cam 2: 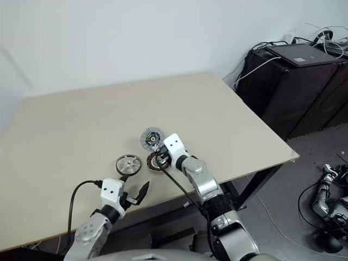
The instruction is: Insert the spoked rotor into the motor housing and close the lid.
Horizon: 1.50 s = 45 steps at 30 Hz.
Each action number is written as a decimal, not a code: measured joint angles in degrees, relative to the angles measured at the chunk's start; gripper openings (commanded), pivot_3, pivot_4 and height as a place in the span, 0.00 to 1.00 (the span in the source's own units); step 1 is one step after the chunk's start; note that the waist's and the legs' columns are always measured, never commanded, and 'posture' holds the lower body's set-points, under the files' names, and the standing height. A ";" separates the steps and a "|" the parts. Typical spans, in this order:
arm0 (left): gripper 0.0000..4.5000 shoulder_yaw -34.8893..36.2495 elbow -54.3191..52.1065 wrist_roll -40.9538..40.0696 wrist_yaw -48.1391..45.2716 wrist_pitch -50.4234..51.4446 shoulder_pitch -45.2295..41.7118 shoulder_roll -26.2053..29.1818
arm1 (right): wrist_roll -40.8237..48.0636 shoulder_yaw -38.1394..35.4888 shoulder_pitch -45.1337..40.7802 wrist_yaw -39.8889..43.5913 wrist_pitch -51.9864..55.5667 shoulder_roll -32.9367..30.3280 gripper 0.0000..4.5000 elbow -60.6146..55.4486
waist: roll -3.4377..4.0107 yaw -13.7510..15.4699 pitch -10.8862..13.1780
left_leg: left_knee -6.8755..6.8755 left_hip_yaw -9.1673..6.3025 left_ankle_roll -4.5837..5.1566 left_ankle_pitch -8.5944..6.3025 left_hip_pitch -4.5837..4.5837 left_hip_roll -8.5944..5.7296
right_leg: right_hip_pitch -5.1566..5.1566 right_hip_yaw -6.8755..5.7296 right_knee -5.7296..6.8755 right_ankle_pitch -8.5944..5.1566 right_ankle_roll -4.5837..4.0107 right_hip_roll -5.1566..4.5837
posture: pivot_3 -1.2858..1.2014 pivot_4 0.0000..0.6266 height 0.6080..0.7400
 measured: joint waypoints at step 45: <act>1.00 -0.03 -0.03 -0.02 1.05 -0.03 0.35 -0.11 | 0.75 -0.78 0.57 0.17 -0.11 0.33 0.31 -0.42 | -0.03 0.01 0.01 | -0.02 0.06 0.00 0.00 -0.11 0.00 | -0.20 0.04 0.06 0.00 -0.01 0.00 | 0.52 0.00 1.00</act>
